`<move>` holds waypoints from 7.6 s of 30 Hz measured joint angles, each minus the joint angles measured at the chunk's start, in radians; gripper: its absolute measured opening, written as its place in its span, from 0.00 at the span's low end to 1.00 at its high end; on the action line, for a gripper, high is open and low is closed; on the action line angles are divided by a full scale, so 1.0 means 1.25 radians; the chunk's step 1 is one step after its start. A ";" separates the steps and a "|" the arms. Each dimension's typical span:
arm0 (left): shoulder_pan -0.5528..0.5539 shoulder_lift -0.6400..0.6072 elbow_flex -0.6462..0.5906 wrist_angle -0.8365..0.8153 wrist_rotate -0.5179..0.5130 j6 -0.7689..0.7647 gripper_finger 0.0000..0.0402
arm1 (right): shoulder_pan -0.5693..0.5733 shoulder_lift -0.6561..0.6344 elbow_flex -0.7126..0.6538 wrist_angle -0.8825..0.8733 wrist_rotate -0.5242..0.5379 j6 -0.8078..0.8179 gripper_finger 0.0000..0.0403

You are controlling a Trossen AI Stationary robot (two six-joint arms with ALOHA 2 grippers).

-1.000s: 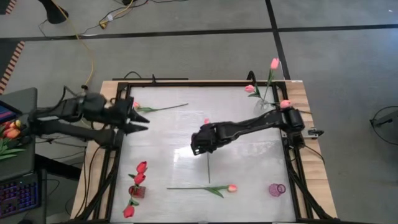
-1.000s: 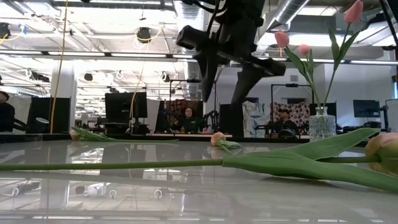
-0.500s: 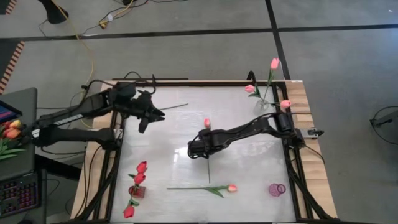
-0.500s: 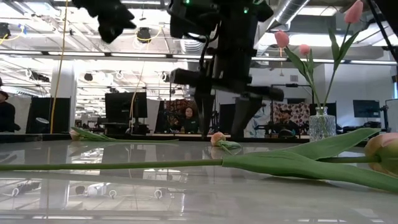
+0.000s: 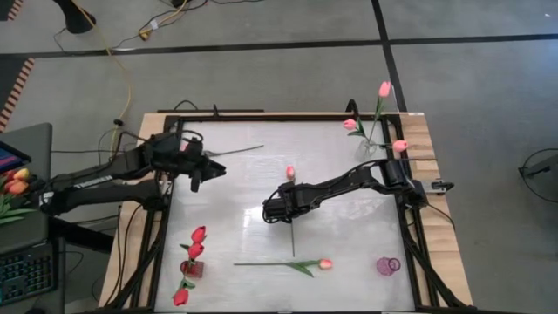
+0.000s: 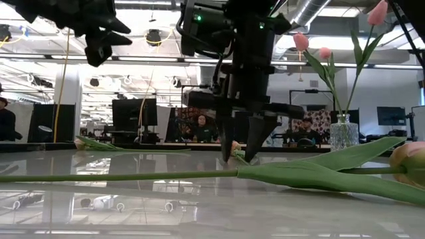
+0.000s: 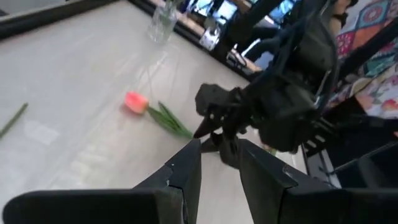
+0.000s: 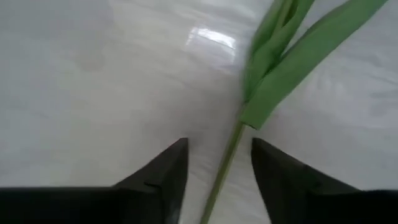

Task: Sort flowers into vase by color
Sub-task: Put the pink flower in the pink vase

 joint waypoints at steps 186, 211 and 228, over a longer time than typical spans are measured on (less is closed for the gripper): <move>-0.020 0.006 0.001 0.122 -0.034 -0.063 0.23 | 0.505 -0.888 -0.087 -0.176 0.348 0.156 0.36; -0.020 0.006 0.001 0.054 0.075 0.038 0.23 | 0.226 -0.621 -0.088 0.074 0.157 0.154 0.04; -0.020 0.006 0.001 0.024 0.089 0.072 0.23 | 0.291 -0.578 -0.088 0.222 0.030 0.258 0.04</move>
